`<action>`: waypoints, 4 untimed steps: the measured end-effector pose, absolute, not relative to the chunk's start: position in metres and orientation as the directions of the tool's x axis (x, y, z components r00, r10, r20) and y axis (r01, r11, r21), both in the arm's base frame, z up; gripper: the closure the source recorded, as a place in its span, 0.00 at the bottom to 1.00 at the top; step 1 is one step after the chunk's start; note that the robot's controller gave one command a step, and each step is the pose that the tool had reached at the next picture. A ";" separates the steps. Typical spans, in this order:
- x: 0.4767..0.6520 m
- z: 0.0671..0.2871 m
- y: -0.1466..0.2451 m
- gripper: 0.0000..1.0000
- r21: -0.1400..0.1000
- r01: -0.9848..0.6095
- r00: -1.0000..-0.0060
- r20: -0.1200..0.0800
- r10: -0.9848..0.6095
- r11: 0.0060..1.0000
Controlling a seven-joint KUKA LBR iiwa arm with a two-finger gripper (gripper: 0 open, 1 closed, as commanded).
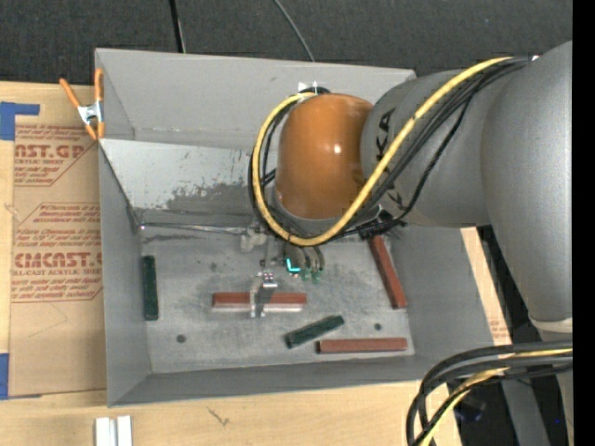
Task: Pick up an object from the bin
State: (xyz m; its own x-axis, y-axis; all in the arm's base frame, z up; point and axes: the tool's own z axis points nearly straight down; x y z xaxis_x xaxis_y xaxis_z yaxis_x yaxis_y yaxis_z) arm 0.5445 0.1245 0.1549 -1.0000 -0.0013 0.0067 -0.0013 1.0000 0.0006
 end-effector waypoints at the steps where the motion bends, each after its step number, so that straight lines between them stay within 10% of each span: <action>1: 0.547 0.159 0.124 0.00 0.001 -0.001 -1.000 -0.001 -0.001 1.000; 2: 0.540 0.079 0.130 1.00 0.005 0.075 -0.997 -0.011 0.076 0.997; 3: 0.540 0.079 0.130 1.00 0.006 0.076 -0.997 -0.011 0.076 0.997; 4: 0.526 0.242 0.099 1.00 0.001 0.041 -0.999 -0.004 0.041 0.999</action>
Offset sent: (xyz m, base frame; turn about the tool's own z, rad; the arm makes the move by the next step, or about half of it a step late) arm -0.0073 0.0036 -0.0794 0.0772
